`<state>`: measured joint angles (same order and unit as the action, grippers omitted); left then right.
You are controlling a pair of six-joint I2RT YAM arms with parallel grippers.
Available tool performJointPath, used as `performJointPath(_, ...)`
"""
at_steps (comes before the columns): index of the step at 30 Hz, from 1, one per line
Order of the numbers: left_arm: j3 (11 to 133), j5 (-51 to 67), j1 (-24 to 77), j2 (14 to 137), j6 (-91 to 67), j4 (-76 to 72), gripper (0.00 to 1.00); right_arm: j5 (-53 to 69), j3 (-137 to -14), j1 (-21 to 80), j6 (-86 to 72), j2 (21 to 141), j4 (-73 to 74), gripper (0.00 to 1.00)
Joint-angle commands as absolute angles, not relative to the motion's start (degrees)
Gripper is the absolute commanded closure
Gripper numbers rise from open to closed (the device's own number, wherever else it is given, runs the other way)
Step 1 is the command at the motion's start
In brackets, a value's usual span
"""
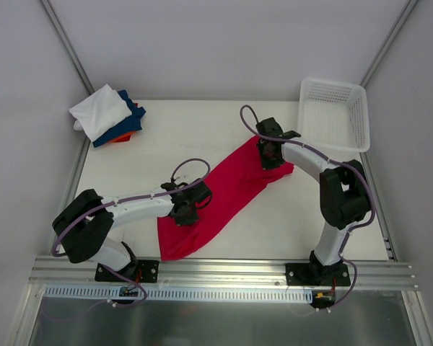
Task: Fold and stack the t-shirts
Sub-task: Fold the tshirt
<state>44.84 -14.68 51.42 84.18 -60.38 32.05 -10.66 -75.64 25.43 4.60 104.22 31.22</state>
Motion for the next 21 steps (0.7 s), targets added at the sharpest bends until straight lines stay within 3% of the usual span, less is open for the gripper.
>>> performJointPath(1,46.5,-17.1,51.8,84.6,-59.7,32.9,1.0,-15.2,-79.0,25.8,6.9,104.6,29.4,0.99)
performJointPath(21,46.1,-17.0,51.8,78.1,-59.2,33.8,1.0,-12.5,-89.8,25.8,7.5,117.9,34.1,1.0)
